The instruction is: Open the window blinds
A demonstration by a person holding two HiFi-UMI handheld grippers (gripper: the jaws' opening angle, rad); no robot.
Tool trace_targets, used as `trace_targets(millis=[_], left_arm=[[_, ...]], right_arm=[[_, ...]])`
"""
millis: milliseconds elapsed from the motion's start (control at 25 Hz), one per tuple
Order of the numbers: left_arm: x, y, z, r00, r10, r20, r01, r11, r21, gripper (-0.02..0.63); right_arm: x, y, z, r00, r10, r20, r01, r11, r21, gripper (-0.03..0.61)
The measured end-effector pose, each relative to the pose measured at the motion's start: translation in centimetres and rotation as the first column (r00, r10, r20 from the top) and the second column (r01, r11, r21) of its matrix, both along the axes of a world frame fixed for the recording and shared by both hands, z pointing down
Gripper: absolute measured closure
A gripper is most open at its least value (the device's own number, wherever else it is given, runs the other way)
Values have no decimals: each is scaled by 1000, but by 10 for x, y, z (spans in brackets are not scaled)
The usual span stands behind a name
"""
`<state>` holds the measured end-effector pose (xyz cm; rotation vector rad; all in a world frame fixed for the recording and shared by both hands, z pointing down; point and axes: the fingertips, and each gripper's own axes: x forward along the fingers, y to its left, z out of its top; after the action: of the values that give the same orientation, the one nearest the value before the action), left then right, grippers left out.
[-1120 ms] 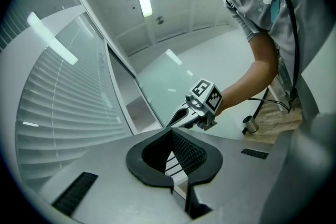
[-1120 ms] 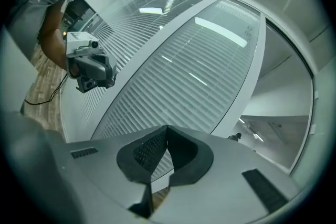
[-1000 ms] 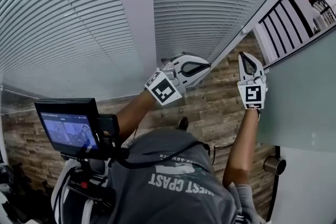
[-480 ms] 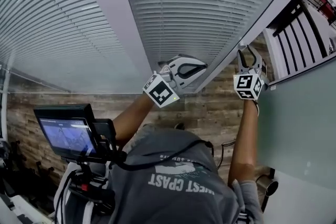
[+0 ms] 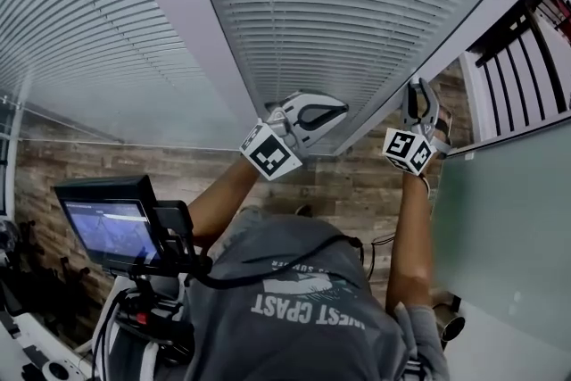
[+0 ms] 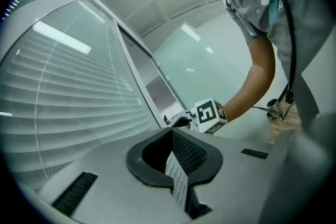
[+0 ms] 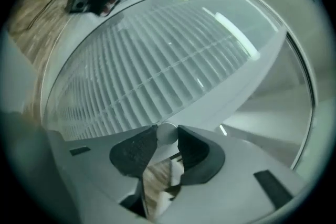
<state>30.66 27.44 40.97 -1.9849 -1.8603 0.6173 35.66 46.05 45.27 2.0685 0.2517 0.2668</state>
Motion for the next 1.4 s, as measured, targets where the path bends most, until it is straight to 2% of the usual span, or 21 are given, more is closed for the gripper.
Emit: trace_targets(millis=[40,80,120,160,240,280,360,440,480,520,600,640,680,760,920,1000,1080,1160,1200,1320,1400], left_arm=[[2,1,1,1000,-3,5,3,1000,0,611],[3,2,2,1000,-4,9,4,1000,0,611],[4,5,1,1000,-4,10,4,1000,-1,611],[4,7,0,1000,-2,9,2,1000,-2,611],[3,12,-2,1000,3,5,-3,1000,-3,611],[2,13,-3,1000,4,4,-4,1000,-3,611],[2,16,-4,1000,6,4,-6,1000,-4,611],[2,17,-6,1000,8,6,-7,1000,-6,611],[2,17,-6,1000,9,5,-9,1000,-6,611],[1,18,-6,1000,11,5,-11,1000,-5,611],[0,19,-6,1000,15,3,-15,1000,-2,611],[0,19,-6,1000,16,2,-16,1000,-1,611],[0,19,-6,1000,15,1,-15,1000,-1,611],[2,18,-6,1000,10,1,-10,1000,-1,611],[3,17,-4,1000,5,-3,-5,1000,3,611],[4,16,-3,1000,2,-3,-2,1000,4,611],[4,15,-2,1000,0,0,0,1000,5,611],[4,16,-2,1000,1,1,-1,1000,6,611],[4,17,-2,1000,3,0,-3,1000,8,611],[1,19,-1,1000,9,-4,-9,1000,11,611],[1,18,0,1000,9,-5,-9,1000,14,611]], right_arm=[[0,1,-2,998,-3,-60,15,981,195,463],[0,4,-3,990,12,-142,53,895,443,463],[-1,9,-5,971,58,-230,120,717,687,463],[-3,14,-7,944,135,-303,210,463,861,463],[-6,24,-6,881,309,-358,394,-63,917,463],[-7,27,-6,859,372,-352,457,-245,855,463],[-8,30,-5,844,417,-337,503,-402,765,463],[-9,29,-5,870,356,-340,462,-354,813,463],[-9,27,-5,896,287,-338,409,-238,881,463],[-9,22,-6,926,198,-321,333,-29,943,463],[-9,13,-11,976,58,-208,146,532,834,442],[-9,10,-13,989,34,-147,78,720,690,439],[-9,7,-16,993,26,-112,46,804,593,440],[-9,6,-18,994,30,-107,40,801,598,439],[-7,7,-17,987,70,-146,64,662,746,457],[-7,4,-15,991,68,-112,20,767,642,459],[-5,-1,-10,997,70,-10,-65,959,277,460],[-2,-5,-2,991,104,79,-94,987,-129,460],[-1,-6,-1,991,102,91,-85,981,-175,460],[-5,-7,-8,1000,17,5,-17,965,261,459],[-11,-4,-19,991,13,-130,74,764,641,456]])
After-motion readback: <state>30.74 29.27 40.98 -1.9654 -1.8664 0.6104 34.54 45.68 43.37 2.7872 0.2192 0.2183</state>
